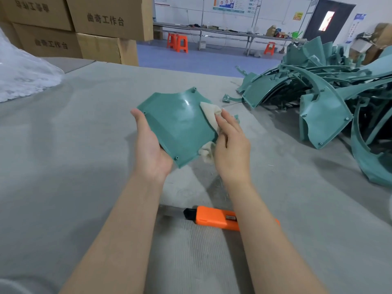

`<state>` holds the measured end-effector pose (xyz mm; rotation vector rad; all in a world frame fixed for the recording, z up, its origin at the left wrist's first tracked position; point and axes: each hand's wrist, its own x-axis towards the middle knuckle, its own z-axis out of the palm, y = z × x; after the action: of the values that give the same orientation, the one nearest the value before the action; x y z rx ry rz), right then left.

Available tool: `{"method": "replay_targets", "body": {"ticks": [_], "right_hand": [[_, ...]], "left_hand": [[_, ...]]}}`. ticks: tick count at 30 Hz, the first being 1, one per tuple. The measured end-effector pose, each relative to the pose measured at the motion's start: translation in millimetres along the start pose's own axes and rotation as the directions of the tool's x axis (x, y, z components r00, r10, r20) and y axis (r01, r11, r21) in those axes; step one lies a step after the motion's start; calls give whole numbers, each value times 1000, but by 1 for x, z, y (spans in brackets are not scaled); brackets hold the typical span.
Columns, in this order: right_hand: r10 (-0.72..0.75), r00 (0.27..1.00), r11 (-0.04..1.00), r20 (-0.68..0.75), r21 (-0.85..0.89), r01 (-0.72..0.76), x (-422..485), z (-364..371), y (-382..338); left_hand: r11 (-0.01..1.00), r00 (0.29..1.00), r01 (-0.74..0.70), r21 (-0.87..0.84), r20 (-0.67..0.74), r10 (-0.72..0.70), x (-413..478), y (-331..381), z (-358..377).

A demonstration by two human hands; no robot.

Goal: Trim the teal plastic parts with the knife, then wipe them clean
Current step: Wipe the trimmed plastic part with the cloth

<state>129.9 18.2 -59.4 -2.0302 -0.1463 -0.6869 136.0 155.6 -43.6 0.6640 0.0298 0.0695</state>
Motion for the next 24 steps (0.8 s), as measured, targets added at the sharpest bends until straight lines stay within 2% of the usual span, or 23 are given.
{"method": "replay_targets", "body": {"ticks": [3, 5, 8, 10, 12, 15, 18, 20, 24], "right_hand": [[108, 994, 987, -9, 118, -106, 6, -3, -1], [257, 964, 956, -71, 166, -243, 10, -10, 4], [434, 896, 875, -92, 281, -395, 12, -23, 12], [507, 862, 759, -21, 484, -435, 11, -27, 7], [536, 839, 580, 94, 681, -447, 11, -27, -3], [540, 816, 436, 205, 762, -480, 8, -17, -15], [539, 811, 412, 230, 767, -491, 2, -12, -18], [556, 809, 414, 189, 781, -468, 2, -13, -17], [644, 760, 339, 83, 860, -382, 9, -26, -8]], "left_hand": [[999, 999, -15, 52, -44, 18, 0, 5, -4], [995, 996, -13, 102, -83, 21, -1, 5, -4], [989, 989, -30, 145, -141, 50, -1, 5, -3], [989, 987, -39, 145, -150, 61, -2, 5, -1], [988, 986, -54, 144, -150, 76, -3, 6, 0], [966, 985, -113, 232, -104, 140, -7, 5, 6], [924, 982, -170, 342, -18, 188, -10, -3, 10], [933, 988, -156, 325, 60, 144, -10, -5, 9], [923, 976, -154, 354, 198, 87, -11, 3, 6]]}}
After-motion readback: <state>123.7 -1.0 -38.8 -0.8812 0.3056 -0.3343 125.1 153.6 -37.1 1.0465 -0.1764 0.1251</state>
